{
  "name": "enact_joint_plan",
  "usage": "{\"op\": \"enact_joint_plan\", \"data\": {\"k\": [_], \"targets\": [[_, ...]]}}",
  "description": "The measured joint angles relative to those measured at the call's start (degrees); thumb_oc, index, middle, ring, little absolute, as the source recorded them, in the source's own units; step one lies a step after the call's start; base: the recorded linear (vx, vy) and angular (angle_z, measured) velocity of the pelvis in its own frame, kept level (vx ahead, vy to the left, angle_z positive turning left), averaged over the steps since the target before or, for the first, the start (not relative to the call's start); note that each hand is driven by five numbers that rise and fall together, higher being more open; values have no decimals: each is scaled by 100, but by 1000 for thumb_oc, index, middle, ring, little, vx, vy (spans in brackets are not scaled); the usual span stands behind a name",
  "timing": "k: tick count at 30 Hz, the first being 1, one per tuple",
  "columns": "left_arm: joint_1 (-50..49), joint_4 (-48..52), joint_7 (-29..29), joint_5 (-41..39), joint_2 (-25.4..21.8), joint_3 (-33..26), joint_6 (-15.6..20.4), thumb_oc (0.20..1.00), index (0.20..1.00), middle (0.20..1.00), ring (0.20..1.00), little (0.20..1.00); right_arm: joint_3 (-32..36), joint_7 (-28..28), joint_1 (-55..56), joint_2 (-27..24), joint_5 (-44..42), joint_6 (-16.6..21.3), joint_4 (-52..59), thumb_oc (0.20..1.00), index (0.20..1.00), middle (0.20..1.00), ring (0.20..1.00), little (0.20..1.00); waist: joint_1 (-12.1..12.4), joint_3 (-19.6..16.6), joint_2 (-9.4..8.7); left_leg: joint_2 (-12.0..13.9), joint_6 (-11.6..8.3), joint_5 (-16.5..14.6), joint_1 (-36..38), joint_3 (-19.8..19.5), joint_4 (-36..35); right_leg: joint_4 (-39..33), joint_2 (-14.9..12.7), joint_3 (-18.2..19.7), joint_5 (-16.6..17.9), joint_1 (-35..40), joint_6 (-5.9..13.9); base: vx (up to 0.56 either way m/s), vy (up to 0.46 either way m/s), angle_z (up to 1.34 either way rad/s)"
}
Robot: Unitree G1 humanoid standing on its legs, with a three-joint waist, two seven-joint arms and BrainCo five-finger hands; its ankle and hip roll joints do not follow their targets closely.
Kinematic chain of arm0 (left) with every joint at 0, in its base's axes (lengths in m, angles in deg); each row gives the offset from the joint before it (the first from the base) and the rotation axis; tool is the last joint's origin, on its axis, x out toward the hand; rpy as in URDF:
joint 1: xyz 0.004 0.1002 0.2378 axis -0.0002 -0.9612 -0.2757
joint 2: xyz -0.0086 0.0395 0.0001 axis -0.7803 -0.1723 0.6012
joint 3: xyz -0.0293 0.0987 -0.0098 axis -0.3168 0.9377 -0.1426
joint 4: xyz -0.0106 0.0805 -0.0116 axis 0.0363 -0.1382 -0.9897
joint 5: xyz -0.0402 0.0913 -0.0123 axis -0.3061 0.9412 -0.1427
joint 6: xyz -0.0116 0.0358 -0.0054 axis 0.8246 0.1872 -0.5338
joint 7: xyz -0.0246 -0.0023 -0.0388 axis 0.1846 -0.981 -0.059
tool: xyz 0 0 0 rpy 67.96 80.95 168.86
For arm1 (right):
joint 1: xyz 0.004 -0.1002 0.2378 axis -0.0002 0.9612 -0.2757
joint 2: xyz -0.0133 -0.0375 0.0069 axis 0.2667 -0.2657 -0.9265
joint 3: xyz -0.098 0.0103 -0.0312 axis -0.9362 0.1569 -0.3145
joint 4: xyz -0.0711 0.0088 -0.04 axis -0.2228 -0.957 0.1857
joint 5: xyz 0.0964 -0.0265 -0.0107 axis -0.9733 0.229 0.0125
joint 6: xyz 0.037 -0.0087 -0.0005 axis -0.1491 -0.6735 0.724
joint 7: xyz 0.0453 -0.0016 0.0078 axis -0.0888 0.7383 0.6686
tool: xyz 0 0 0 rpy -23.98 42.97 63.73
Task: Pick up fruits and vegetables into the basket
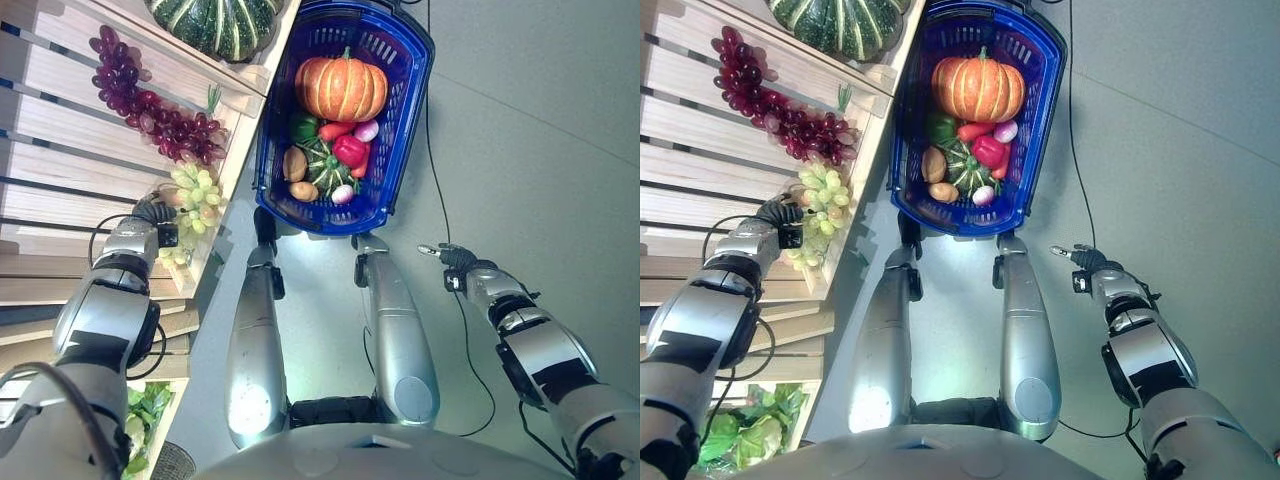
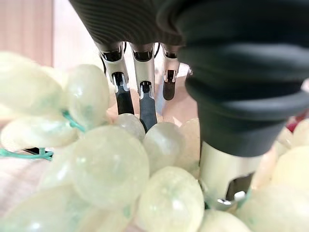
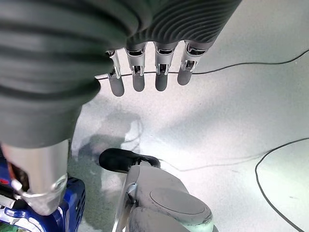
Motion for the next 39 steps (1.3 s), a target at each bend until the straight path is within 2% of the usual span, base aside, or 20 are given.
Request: {"op": "enact_joint_plan", "data": {"k": [6,11,18,24,31,36,39], "targets": [[-141,48,334,-236,-5,-41,318,1000,1000,1000,1000,1000,7,-3,9,-106,-2,10,7,1000,1000,1000,1000,1000,95,5,22,-1,-6,28,4,-3,-40,5,-2,-5,-1,-15,-16,0,0,0],[-403,271,689,-623,-6,-185,485,1000,1000,1000,1000,1000,59,-4,81,-244,-1,30,2,1000,1000,1000,1000,1000,200,7,136,-1,-19,78,20,-26,-132,-1,-5,-35,-12,-25,-34,0,0,0],[-479,271,345,-1325,4,-412,492,1000,1000,1000,1000,1000,79,-5,80,-243,-2,122,6,1000,1000,1000,1000,1000,236,7,142,9,-47,139,25,-92,-211,21,-7,-121,-35,-25,-69,4,-17,5],[-729,403,308,-1971,37,-750,858,1000,1000,1000,1000,1000,115,-10,99,-233,-2,125,6,1000,1000,1000,1000,1000,241,7,142,8,-54,160,70,-96,-217,50,-8,-121,-35,1,-71,0,0,0],[-843,591,-7,-2311,132,-940,1407,1000,1000,1000,1000,1000,120,-26,174,-231,-4,125,8,1000,1000,1000,1000,1000,286,7,143,20,-65,185,73,-107,-231,52,-2,-138,-55,1,-64,0,0,0],[-918,920,372,-2332,214,-924,1650,1000,1000,1000,1000,1000,235,-27,314,-228,-3,125,37,1000,1000,1000,1000,1000,348,7,143,22,-70,229,73,-119,-316,29,-4,-166,-51,-3,-70,-4,-4,2],[-924,1045,619,-1895,236,-832,1738,1000,1000,1000,1000,1000,235,-26,313,-229,-4,129,52,1000,1000,1000,1000,1000,356,7,143,26,-73,232,70,-131,-325,21,-1,-180,-41,-4,-97,-3,-1,1]]}}
